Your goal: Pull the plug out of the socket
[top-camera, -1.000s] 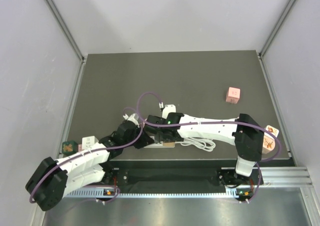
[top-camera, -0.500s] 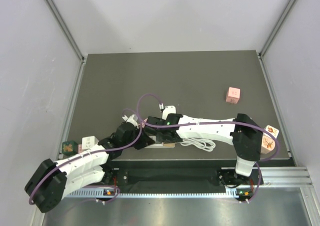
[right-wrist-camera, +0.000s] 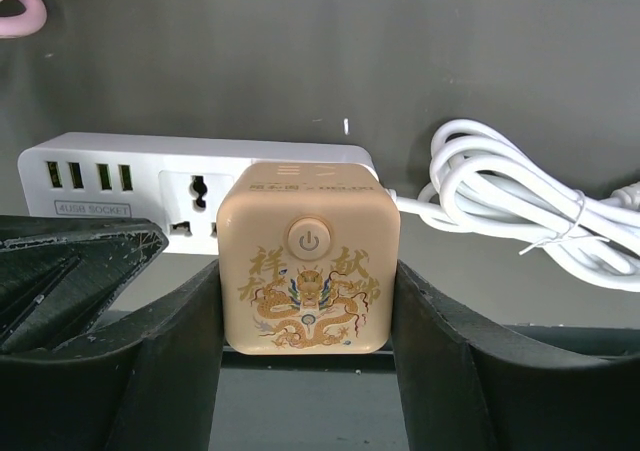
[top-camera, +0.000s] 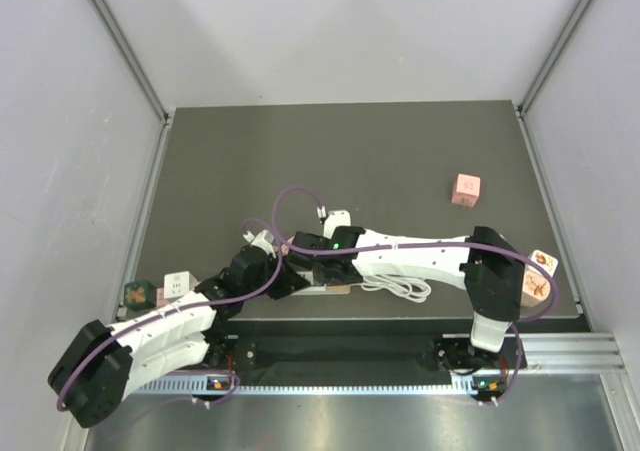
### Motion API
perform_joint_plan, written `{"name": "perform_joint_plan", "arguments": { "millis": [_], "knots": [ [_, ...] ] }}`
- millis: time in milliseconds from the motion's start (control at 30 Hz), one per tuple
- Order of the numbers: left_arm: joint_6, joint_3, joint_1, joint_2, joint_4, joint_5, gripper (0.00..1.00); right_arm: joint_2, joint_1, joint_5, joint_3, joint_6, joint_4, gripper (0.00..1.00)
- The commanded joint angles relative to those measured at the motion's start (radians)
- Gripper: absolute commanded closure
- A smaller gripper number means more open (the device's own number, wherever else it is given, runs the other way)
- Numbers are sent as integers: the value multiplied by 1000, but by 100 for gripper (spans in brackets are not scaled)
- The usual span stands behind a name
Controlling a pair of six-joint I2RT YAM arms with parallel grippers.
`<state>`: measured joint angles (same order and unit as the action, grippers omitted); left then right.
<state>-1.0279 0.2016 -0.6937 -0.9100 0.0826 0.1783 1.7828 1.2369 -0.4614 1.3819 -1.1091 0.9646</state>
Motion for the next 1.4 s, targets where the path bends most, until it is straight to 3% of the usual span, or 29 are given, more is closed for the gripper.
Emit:
{"name": "perform_joint_plan", "arguments": {
  "millis": [0, 367, 733, 900, 1200, 1367],
  "knots": [
    [17, -21, -3, -33, -57, -30, 100, -33, 19, -62, 78, 15, -10, 100],
    [35, 1, -1, -119, -57, -17, 100, -49, 32, -117, 117, 14, 29, 100],
    [40, 13, -1, -47, -78, -20, 100, -155, 3, -207, 86, 48, 53, 100],
    [43, 25, -3, -12, -119, -17, 100, -235, -129, -189, -38, 167, -26, 100],
    [57, 38, -1, 25, -141, -11, 100, -542, -474, -80, -361, 558, -476, 100],
    [57, 48, -1, 20, -139, -10, 100, -510, -687, -82, -383, 638, -589, 100]
  ]
}}
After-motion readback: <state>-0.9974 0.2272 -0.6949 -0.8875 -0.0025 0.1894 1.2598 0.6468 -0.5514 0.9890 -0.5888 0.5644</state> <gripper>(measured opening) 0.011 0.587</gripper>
